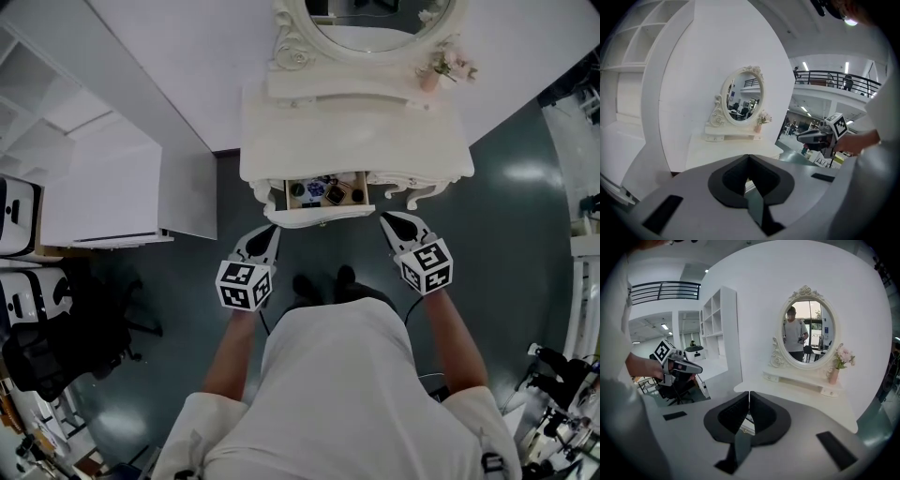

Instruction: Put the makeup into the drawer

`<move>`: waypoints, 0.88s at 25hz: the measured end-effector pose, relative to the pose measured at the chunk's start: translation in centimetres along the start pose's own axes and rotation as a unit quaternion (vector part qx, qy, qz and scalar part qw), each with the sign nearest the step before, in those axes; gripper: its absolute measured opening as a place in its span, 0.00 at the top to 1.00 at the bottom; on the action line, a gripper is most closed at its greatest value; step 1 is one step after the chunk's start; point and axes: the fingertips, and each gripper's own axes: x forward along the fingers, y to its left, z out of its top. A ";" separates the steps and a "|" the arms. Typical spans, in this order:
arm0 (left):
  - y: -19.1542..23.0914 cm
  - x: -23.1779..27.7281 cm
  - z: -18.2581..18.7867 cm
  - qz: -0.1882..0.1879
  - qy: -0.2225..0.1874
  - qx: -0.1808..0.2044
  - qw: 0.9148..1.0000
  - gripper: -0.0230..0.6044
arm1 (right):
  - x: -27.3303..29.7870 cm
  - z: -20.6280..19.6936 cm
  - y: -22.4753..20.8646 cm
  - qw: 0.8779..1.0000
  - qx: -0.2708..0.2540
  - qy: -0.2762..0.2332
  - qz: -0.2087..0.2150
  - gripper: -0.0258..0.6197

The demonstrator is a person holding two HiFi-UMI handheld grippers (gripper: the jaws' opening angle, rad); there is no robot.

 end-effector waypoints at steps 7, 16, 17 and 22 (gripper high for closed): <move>-1.9 -0.3 1.5 0.023 -0.033 -0.012 0.999 0.94 | -1.3 1.5 -2.6 1.000 0.004 -0.026 0.005 0.91; -3.7 -1.5 5.1 0.054 -0.085 0.005 0.995 0.94 | -3.8 3.6 -4.6 0.998 -0.010 -0.068 0.010 0.91; -3.7 -1.6 5.5 0.056 -0.089 0.005 0.994 0.94 | -4.0 3.8 -4.8 0.997 -0.014 -0.071 0.010 0.91; -3.9 -2.1 7.1 0.062 -0.103 0.011 0.993 0.94 | -4.9 4.7 -4.7 0.996 -0.042 -0.079 0.018 0.91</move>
